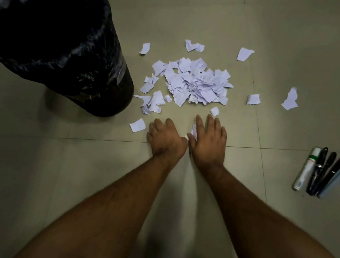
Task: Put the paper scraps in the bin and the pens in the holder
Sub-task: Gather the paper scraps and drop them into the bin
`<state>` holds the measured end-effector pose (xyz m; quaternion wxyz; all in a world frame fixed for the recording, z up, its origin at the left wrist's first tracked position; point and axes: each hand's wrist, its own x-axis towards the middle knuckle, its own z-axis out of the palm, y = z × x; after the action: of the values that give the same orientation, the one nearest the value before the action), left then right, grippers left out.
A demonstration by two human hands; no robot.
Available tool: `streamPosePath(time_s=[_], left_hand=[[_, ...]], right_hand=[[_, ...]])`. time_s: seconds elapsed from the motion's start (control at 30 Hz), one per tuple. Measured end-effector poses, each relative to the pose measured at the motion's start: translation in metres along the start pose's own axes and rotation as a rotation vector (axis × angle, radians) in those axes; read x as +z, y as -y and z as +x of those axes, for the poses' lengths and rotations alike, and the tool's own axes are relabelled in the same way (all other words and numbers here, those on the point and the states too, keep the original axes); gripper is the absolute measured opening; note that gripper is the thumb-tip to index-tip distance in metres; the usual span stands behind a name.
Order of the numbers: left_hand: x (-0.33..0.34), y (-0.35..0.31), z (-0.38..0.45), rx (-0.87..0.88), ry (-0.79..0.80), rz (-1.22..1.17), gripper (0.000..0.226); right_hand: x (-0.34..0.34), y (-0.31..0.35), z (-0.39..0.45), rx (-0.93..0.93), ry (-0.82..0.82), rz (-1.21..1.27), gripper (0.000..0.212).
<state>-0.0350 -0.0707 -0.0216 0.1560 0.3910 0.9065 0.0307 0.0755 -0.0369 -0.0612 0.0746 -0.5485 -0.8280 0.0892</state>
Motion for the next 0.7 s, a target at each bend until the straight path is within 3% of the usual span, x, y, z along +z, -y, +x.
streamPosePath(time_s=[0.13,0.2,0.33,0.47,0.6,0.7], left_hand=[[-0.001,0.004,0.026,0.018,-0.211,0.020,0.064],[-0.002,0.001,0.042,-0.010,-0.202,0.009,0.075],[-0.009,-0.027,0.071,0.113,-0.105,0.139,0.084],[-0.016,-0.049,0.096,0.275,-0.012,0.272,0.085],[-0.026,-0.054,0.109,0.360,0.206,0.363,0.078],[-0.029,-0.046,0.105,0.434,0.161,0.354,0.068]], right_hand=[[0.008,0.001,0.039,0.071,-0.058,0.010,0.081],[0.009,0.004,0.059,0.100,-0.071,0.027,0.092],[0.004,0.010,0.094,0.133,0.028,0.049,0.108],[-0.006,-0.001,0.115,0.152,0.144,0.042,0.094],[-0.010,-0.001,0.114,0.098,0.182,0.026,0.075],[-0.011,-0.004,0.096,0.045,0.149,0.065,0.074]])
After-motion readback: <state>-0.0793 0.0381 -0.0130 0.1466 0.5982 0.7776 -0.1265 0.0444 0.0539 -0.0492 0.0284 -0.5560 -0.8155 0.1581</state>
